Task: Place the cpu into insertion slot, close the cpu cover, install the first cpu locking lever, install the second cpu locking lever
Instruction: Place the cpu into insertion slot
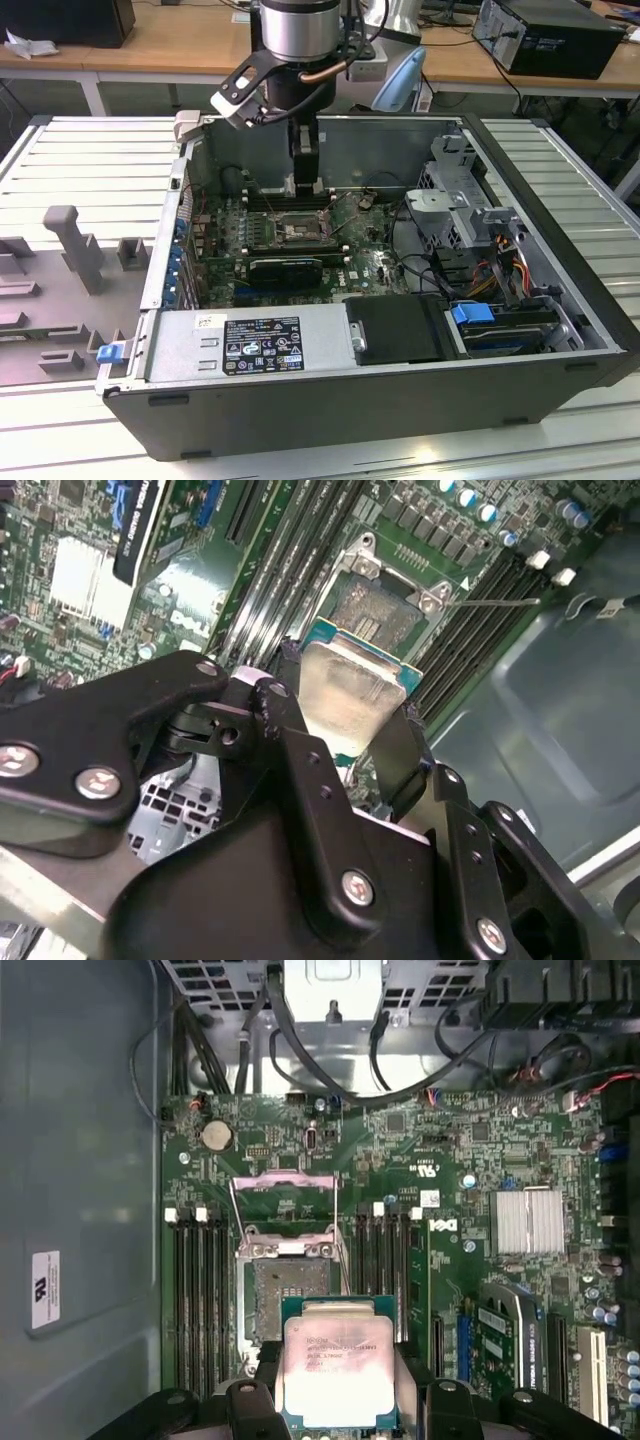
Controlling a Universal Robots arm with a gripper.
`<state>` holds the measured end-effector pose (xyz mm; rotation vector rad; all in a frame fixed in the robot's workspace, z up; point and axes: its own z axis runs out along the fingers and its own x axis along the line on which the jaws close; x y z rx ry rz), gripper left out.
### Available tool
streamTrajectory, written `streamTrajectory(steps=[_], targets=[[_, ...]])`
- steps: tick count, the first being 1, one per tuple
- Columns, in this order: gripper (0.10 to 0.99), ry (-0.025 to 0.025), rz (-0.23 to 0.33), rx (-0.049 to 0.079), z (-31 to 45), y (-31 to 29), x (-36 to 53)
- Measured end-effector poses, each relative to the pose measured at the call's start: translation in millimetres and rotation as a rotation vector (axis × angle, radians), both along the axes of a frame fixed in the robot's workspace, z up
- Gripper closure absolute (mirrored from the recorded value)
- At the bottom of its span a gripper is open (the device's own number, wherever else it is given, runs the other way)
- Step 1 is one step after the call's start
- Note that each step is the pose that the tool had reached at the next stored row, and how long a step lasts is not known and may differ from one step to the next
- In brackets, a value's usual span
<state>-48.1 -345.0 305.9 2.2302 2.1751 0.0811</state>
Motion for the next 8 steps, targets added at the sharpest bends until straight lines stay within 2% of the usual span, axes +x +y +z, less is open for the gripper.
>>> streamTrajectory(steps=[8], targets=[[0.557,0.0007,0.0,0.0,-16.2,0.2,0.1]])
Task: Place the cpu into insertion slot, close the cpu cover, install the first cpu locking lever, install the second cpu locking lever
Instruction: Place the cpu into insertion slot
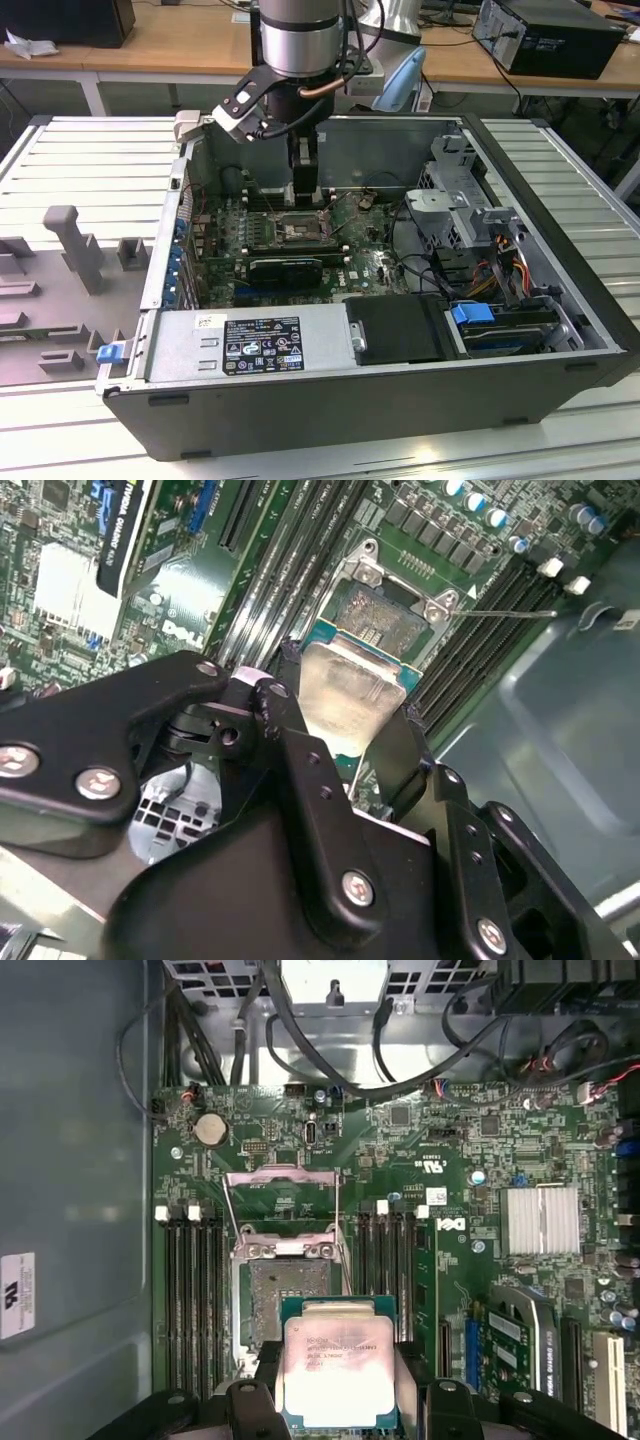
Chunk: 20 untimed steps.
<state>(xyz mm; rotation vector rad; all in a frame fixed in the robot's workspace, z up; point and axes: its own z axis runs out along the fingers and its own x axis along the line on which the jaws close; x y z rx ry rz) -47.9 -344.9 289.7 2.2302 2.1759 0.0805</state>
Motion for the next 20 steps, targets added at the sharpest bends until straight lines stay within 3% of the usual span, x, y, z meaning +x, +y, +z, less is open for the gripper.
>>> streamTrajectory(steps=[9,20], targets=[[0.557,0.0,0.029,0.0,-22.4,2.5,-0.1],[0.557,0.0,0.029,0.0,-53.2,15.1,-0.1]])
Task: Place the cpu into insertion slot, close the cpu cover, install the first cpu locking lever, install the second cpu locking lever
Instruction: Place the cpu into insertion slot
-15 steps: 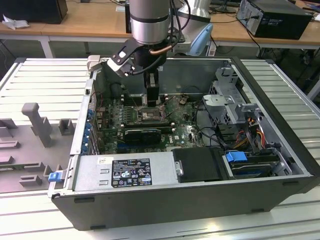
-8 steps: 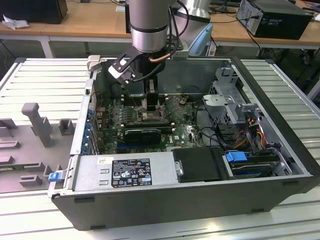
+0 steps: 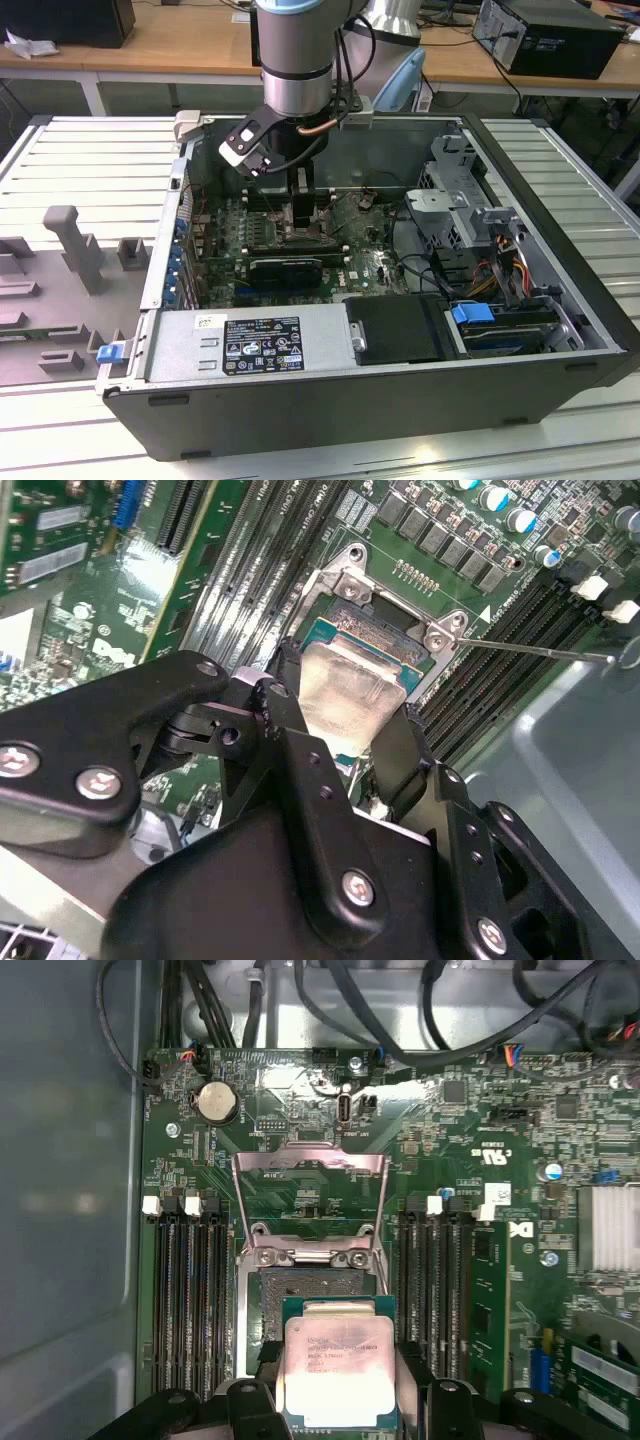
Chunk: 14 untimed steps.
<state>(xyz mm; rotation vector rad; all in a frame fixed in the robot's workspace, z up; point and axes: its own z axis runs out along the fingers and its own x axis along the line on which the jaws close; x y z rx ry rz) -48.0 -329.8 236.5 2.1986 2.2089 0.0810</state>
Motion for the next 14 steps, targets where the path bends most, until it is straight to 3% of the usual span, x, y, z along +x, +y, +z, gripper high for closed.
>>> streamTrajectory(steps=[4,10,14], targets=[[0.557,0.0001,-0.006,0.0,-15.3,2.2,0.2],[0.557,0.0009,-0.016,0.003,-23.7,6.4,1.5],[0.557,0.0041,-0.023,0.003,-30.8,9.0,3.4]])
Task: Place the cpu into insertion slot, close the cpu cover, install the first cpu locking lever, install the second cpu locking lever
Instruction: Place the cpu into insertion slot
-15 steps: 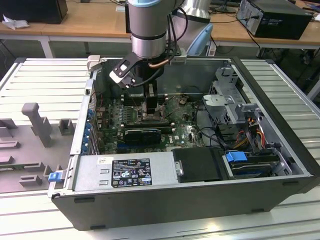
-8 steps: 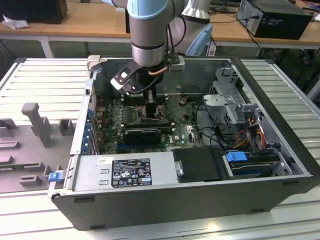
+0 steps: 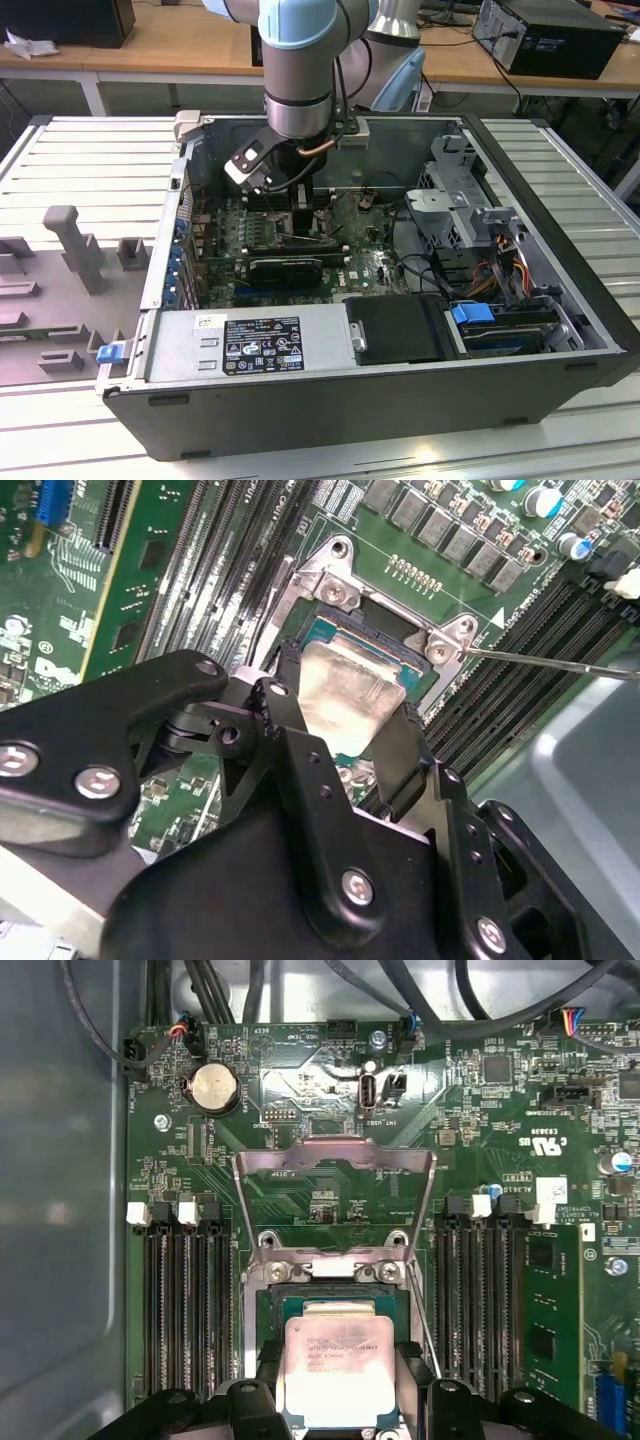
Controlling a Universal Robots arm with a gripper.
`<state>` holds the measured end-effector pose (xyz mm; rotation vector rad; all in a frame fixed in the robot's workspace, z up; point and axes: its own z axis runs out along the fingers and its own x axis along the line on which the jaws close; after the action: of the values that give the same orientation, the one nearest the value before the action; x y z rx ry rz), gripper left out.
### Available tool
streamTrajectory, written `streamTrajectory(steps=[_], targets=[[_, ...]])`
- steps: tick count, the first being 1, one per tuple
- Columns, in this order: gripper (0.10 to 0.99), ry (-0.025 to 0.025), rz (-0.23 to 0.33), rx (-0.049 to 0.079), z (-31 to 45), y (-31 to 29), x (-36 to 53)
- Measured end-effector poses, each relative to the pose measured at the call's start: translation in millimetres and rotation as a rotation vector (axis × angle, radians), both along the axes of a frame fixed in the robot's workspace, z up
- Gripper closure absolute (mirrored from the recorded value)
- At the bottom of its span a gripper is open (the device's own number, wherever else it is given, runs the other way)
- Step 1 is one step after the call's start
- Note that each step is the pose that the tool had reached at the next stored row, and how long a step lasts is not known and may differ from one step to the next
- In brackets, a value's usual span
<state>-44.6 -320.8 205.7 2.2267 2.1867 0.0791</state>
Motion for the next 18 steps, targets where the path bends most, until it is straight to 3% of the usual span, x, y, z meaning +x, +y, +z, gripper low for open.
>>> streamTrajectory(steps=[8,10,11,14,18], targets=[[0.557,0.0005,-0.001,0.0,-2.8,0.2,-0.1],[0.545,0.0005,-0.001,0.0,-2.8,0.2,-0.1],[0.482,0.0006,-0.001,0.0,-2.8,0.2,0.0],[0.482,0.0005,-0.001,0.0,-2.8,0.2,0.0],[0.494,0.0004,-0.001,0.0,4.9,0.2,0.0]])
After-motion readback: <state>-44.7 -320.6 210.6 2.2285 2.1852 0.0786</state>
